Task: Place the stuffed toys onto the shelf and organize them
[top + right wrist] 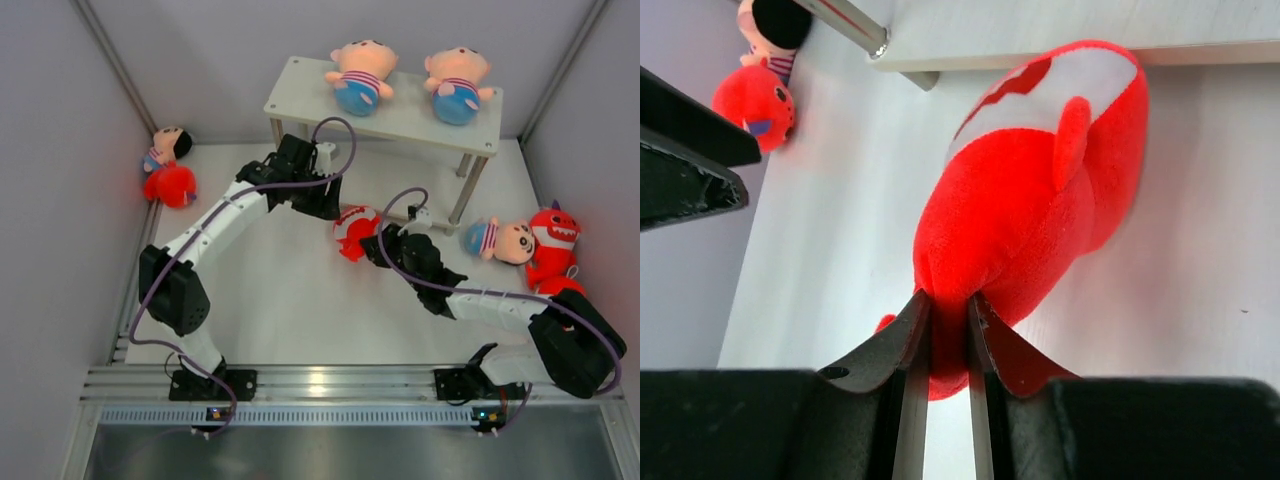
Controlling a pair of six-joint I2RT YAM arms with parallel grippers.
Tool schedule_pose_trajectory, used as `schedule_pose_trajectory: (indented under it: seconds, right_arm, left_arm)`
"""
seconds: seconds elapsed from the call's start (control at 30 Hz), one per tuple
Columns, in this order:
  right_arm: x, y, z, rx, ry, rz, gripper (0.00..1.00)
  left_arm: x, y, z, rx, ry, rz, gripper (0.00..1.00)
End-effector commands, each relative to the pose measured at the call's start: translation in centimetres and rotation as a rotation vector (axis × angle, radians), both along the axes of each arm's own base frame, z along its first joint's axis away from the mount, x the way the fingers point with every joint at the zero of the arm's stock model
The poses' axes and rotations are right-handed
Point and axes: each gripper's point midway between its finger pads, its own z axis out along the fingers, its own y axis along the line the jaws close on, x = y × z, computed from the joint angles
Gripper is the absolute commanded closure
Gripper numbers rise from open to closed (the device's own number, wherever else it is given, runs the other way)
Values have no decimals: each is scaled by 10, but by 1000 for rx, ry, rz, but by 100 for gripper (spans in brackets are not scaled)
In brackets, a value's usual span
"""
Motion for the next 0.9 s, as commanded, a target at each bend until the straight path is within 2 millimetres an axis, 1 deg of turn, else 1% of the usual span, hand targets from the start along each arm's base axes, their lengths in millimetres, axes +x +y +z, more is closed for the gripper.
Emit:
schedule_pose_trajectory:
  seconds: [0.0, 0.1, 0.17, 0.2, 0.27, 0.33, 0.37, 0.4, 0.5, 0.53, 0.6, 0.63, 0.73, 0.77, 0.83, 0.87]
  right_arm:
    - [6, -6, 3, -13, -15, 9, 100]
    - [3, -12, -3, -43, -4, 14, 100]
    - [-3, -13, 3, -48, -20, 41, 100]
    - [-8, -13, 9, -49, -27, 59, 100]
    - [-11, -16, 19, -74, -59, 77, 100]
    - [-17, -19, 39, -83, -105, 102, 100]
    - [-16, -18, 56, -107, -156, 118, 100]
    - [-19, -19, 71, -112, -189, 133, 100]
    - [-19, -24, 109, -152, -305, 141, 100]
    - [-18, -28, 113, -172, -325, 134, 100]
    - [-14, -35, 123, -178, -353, 120, 100]
    - [-11, -39, 124, -188, -359, 108, 100]
    - [-1, -53, 140, -179, -416, 68, 100]
    - [1, -58, 152, -171, -449, 48, 100]
    - [9, -71, 168, -190, -500, 3, 100]
    - [12, -75, 175, -188, -524, -10, 100]
  left_arm:
    - [9, 2, 22, -14, -93, -9, 36]
    - [8, 5, 28, -12, -112, -7, 36]
    - [8, 8, 34, -5, -139, -13, 36]
    - [8, 9, 36, -3, -149, -12, 36]
    - [9, 15, 43, 6, -178, -10, 36]
    - [10, 19, 48, 14, -201, -10, 36]
    - [9, 23, 54, 19, -225, -12, 36]
    - [7, 26, 62, 18, -248, -13, 36]
    - [3, 32, 65, 35, -275, -29, 36]
    - [0, 35, 70, 38, -292, -30, 36]
    - [-4, 39, 69, 42, -292, -26, 36]
    - [-6, 42, 70, 50, -301, -28, 36]
    - [-8, 49, 71, 78, -320, -33, 36]
    - [-8, 50, 72, 83, -324, -32, 36]
    - [-9, 54, 73, 99, -335, -33, 36]
    - [-9, 55, 73, 102, -338, -33, 36]
